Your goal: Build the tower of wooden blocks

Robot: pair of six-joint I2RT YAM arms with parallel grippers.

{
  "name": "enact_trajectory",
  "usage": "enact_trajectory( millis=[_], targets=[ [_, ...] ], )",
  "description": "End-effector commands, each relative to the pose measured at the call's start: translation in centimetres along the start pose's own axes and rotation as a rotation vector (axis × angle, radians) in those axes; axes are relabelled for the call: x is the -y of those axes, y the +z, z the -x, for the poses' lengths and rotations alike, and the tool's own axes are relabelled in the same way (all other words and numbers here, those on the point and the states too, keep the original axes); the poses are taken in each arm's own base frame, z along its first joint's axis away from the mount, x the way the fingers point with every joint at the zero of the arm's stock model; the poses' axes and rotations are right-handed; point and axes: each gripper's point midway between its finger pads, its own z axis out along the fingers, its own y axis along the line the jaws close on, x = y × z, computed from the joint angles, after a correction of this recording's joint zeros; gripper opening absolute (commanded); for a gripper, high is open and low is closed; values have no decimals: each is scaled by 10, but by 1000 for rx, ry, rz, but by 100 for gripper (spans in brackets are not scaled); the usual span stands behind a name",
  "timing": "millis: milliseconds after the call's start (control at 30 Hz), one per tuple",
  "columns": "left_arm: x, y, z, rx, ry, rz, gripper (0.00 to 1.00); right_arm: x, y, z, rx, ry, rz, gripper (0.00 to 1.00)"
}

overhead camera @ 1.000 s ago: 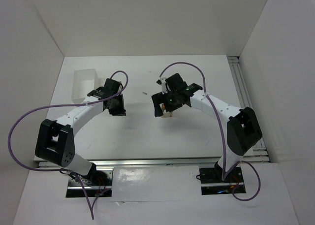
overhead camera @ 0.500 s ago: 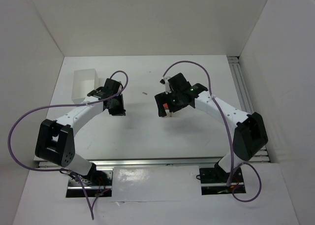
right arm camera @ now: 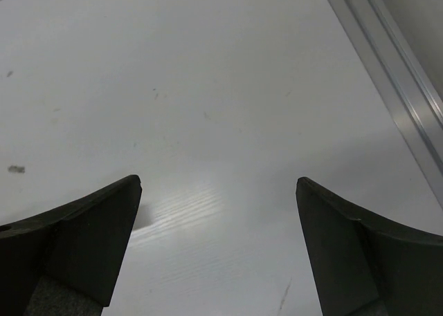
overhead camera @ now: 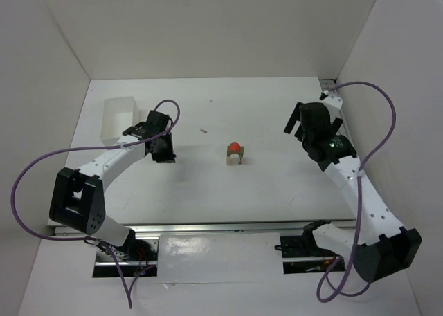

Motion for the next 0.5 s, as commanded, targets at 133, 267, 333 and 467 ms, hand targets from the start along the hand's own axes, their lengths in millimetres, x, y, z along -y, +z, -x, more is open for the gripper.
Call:
enact_trajectory(
  millis=[133,267,333,467],
  targets=[
    [5,-37,26,106,-7,-15,28,29,55,-19,-117,57,-174,100],
    [5,-49,29,132,-7,-18,28,27,83,-28,-170,90,-106,100],
    [6,-55,31,143,-7,-24,28,28,90,-32,-198,105,-92,100],
    [6,-69,38,188,-10,-23,28,26,101,-35,-214,126,-90,100]
  ],
)
